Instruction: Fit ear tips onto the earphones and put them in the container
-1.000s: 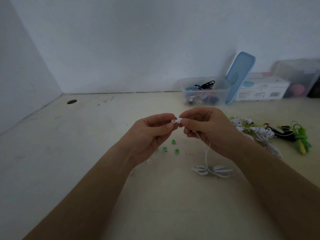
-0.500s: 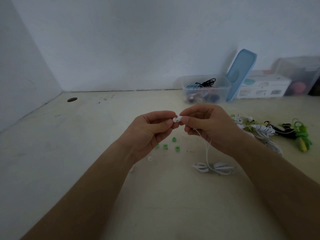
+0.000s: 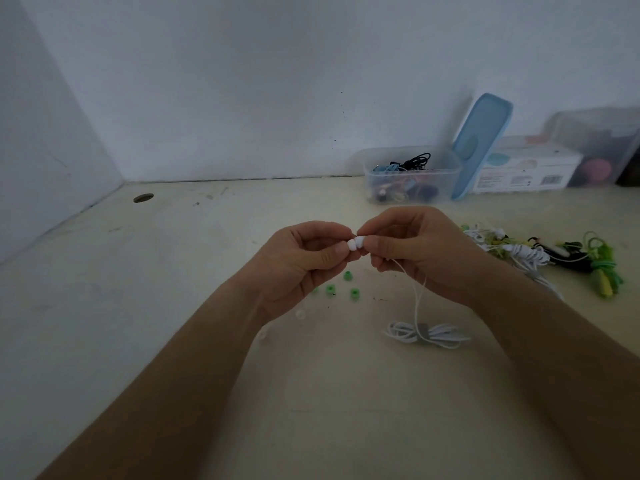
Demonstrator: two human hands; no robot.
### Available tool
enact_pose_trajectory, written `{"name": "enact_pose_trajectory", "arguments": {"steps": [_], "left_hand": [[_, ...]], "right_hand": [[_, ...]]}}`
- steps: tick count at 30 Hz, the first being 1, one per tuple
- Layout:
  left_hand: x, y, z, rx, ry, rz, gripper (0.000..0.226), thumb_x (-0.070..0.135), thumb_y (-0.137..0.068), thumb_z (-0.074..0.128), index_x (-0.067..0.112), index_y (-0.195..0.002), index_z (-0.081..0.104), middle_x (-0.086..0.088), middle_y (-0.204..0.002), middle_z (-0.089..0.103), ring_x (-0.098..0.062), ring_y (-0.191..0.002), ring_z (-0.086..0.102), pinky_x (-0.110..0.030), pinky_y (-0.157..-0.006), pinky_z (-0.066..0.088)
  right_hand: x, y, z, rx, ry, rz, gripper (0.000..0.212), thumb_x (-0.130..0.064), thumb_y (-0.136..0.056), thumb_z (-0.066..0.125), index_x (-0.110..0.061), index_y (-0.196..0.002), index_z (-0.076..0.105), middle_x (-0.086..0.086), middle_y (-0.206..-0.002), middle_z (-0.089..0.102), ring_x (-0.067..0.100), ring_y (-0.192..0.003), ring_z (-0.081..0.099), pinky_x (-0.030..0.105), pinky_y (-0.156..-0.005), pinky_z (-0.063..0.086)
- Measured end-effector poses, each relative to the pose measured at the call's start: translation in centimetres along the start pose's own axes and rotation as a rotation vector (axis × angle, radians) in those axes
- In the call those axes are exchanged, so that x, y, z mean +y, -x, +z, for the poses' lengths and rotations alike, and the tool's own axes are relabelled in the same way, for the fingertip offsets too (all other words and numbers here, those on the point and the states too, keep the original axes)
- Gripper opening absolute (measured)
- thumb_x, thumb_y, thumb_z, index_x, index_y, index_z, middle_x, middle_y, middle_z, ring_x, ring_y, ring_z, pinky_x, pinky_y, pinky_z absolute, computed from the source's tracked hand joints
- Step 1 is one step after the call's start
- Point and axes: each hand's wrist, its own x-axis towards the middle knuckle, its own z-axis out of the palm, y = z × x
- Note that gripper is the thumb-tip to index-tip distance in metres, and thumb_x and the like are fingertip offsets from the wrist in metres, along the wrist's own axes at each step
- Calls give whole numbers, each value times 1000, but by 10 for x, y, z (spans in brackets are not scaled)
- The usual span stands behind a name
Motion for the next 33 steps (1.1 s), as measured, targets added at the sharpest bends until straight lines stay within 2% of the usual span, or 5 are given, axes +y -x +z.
{"name": "enact_pose_trajectory", "arguments": {"steps": [4,9,23,28,33], "left_hand": [[-2,0,1,20,-17,16,20,-2,-70,65,3,-87,71,-14,-86,75,-19,-78,75,-20,-65,58],[-3,-1,1,37,-34,32,16,2,-65,69,11,-76,78,-14,-87,76,-20,-80,75,-20,-67,58],[-4,-3,0,26,-6,41,21,0,-71,66,4,-91,72,-15,-91,75,-21,-84,74,-22,-73,59],[-5,-4,-1,45,-51,67,21,2,-70,68,5,-91,72,-15,-91,75,-22,-83,74,-22,-72,58],[-4,-4,-1,12,-33,76,21,2,-72,68,5,-92,72,-16,-93,75,-22,-85,74,-22,-74,58]], "right_hand": [[1,-1,0,10,14,-21,25,-12,-73,75,0,-95,71,11,-75,72,18,-64,63,25,-63,54],[3,-1,0,27,59,-62,27,-15,-72,75,0,-94,72,13,-77,72,19,-65,64,26,-64,54],[2,-1,-1,28,7,-45,20,-13,-72,75,-7,-91,74,11,-75,72,18,-63,64,26,-63,54],[2,-1,2,55,85,-84,30,-21,-68,78,-3,-92,74,17,-78,71,20,-64,64,27,-64,54],[2,-2,-1,21,-11,-23,21,-14,-71,75,-7,-91,74,14,-77,71,17,-63,62,27,-64,54]]}}
